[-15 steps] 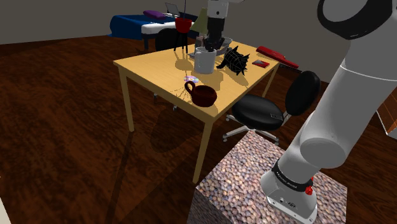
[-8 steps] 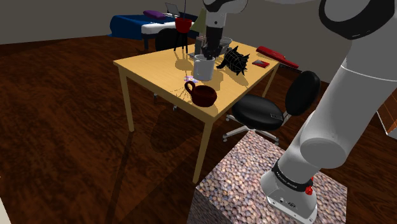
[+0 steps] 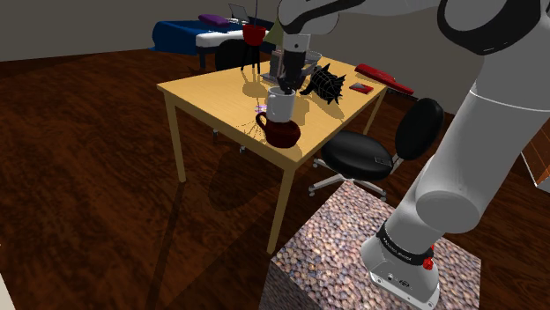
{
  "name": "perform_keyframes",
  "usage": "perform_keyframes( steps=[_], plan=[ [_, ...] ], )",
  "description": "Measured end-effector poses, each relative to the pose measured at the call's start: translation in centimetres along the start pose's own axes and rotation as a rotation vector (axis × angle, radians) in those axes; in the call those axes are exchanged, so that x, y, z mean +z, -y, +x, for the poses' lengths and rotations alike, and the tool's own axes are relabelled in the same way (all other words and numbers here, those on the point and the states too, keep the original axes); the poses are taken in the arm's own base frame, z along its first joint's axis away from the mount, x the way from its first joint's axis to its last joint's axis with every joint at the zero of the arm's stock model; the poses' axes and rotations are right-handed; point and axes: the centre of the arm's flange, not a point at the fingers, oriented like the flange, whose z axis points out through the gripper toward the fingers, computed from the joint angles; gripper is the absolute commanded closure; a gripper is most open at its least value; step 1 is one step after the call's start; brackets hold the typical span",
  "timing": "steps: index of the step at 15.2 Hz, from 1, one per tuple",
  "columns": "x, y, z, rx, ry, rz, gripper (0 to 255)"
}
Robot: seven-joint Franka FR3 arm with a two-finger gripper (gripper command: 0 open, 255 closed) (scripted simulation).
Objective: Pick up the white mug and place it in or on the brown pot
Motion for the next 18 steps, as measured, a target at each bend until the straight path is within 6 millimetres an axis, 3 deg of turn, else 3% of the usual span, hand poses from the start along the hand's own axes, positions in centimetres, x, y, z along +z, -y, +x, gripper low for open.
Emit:
perform_keyframes(
  steps=[7, 8, 14, 18],
  plan=[
    [0.9, 0.0, 0.0, 0.000, 0.000, 0.000, 255],
    [0.9, 0.0, 0.0, 0.000, 0.000, 0.000, 0],
    [0.9, 0.0, 0.0, 0.000, 0.000, 0.000, 0],
    [-3.0, -0.3, 0.3, 0.000, -0.002, 0.000, 0]
  ],
)
